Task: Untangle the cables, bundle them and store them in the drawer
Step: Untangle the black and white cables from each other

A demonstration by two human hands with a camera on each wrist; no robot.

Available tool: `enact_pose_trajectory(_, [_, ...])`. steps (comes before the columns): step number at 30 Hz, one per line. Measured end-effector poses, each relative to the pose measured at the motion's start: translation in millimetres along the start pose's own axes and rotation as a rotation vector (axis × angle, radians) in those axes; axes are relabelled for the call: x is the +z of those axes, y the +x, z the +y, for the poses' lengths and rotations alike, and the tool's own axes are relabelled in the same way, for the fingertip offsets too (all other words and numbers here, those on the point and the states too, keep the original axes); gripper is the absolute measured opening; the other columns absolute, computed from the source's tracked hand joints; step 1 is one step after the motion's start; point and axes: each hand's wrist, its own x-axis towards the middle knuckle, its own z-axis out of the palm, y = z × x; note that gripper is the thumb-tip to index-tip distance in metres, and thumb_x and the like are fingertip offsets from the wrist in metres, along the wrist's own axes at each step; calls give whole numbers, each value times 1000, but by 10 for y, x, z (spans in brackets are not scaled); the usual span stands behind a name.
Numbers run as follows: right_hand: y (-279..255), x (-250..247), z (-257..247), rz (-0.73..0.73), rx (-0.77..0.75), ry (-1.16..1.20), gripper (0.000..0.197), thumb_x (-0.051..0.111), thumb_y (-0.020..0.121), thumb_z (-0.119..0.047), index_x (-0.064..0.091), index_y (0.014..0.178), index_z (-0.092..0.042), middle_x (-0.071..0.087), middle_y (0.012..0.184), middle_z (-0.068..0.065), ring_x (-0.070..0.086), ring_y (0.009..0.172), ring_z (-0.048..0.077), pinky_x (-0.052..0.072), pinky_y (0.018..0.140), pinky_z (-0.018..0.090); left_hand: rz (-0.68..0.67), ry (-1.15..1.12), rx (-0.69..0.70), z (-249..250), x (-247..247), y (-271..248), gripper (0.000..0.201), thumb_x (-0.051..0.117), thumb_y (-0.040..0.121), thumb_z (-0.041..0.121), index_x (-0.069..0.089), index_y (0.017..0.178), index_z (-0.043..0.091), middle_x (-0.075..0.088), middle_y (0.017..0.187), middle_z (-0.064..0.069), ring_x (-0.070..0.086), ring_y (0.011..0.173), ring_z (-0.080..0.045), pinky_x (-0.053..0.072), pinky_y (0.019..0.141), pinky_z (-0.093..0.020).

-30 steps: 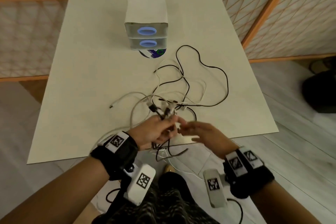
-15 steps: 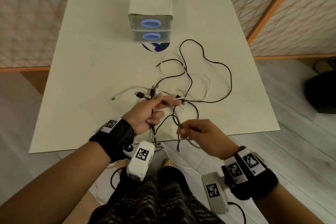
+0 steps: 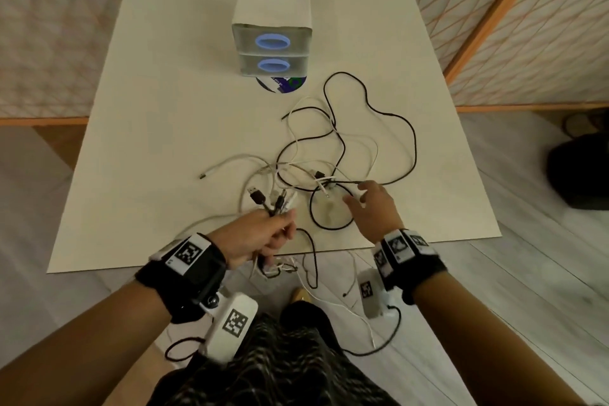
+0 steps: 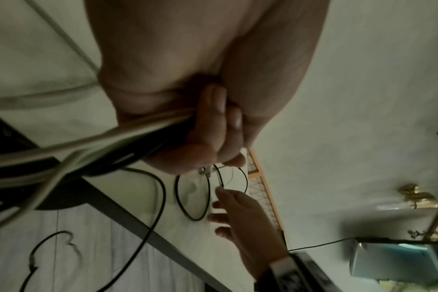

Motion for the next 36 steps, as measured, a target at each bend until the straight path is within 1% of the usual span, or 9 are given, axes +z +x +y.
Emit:
enact_pose_trajectory(6, [89, 112, -98, -56, -13, -215, 25, 48, 89, -17, 55, 104, 2, 59, 110, 18, 57, 101, 33, 44, 82, 35, 40, -128, 79, 105, 27, -18, 30, 48, 96, 29, 49, 68, 20, 28, 50, 9, 25, 42, -7, 40, 51, -24])
enact_pose_trajectory(10, [-17, -254, -58, -2, 198, 329, 19, 51, 88, -11, 58, 74, -2, 67, 66, 12, 63, 59, 23, 56, 58, 33, 96, -177, 101, 208, 90, 31, 26, 52, 94, 25, 49, 68, 20, 30, 50, 9, 26, 43, -6, 37, 56, -24])
enact_pose_trajectory(13, [-275, -502, -88, 85, 283, 715, 18, 48, 90, -8, 58, 76, 0, 63, 62, 11, 61, 53, 19, 53, 48, 25, 79, -214, 114, 305, 173, 59, 28, 54, 93, 25, 46, 67, 22, 29, 51, 9, 25, 44, -6, 37, 57, -22])
enact_pose_trajectory(17, [-678, -457, -272, 258, -51, 697, 6, 49, 92, -9, 54, 91, -6, 64, 67, 7, 60, 57, 17, 52, 58, 28, 25, -199, 129, 447, 344, 126, 23, 56, 90, 37, 52, 78, 18, 28, 55, 8, 25, 45, -6, 38, 57, -21])
enact_pose_trajectory(22, [-977, -180, -469, 22, -499, 430, 10, 56, 90, -11, 53, 94, -20, 62, 73, -11, 60, 64, 7, 49, 59, 21, 18, -158, 200, 547, 470, 231, 32, 47, 95, 38, 56, 77, 13, 48, 64, -1, 47, 60, -16, 43, 59, -28])
enact_pose_trajectory(27, [-720, -35, -212, 157, -142, 441, 16, 54, 90, -34, 55, 87, -19, 62, 74, -4, 60, 70, 15, 51, 67, 30, 50, -455, 225, 490, 333, 229, 40, 38, 97, 40, 46, 67, 15, 32, 54, 4, 36, 48, -9, 45, 61, -26])
enact_pose_trajectory(30, [-427, 62, -133, -89, 273, 554, 41, 50, 89, -49, 50, 109, -13, 61, 91, 1, 62, 87, 21, 56, 77, 41, -44, -469, 176, 445, 255, 166, 39, 39, 93, 45, 42, 66, 18, 24, 48, 8, 21, 38, -5, 25, 38, -17])
enact_pose_trajectory(33, [-172, 75, -236, -242, 475, 832, 32, 52, 93, -34, 52, 103, -3, 61, 90, 13, 63, 80, 25, 54, 65, 33, -183, -446, 107, 417, 266, 88, 33, 46, 84, 44, 44, 65, 18, 24, 43, 10, 18, 34, -2, 13, 34, -16])
enact_pose_trajectory(36, [13, 54, -318, -242, 435, 907, 17, 48, 92, -9, 52, 107, -3, 57, 84, 11, 59, 72, 22, 53, 64, 31, -234, -503, 82, 380, 230, 36, 30, 46, 86, 39, 49, 64, 18, 25, 41, 11, 20, 31, -1, 12, 33, -15])
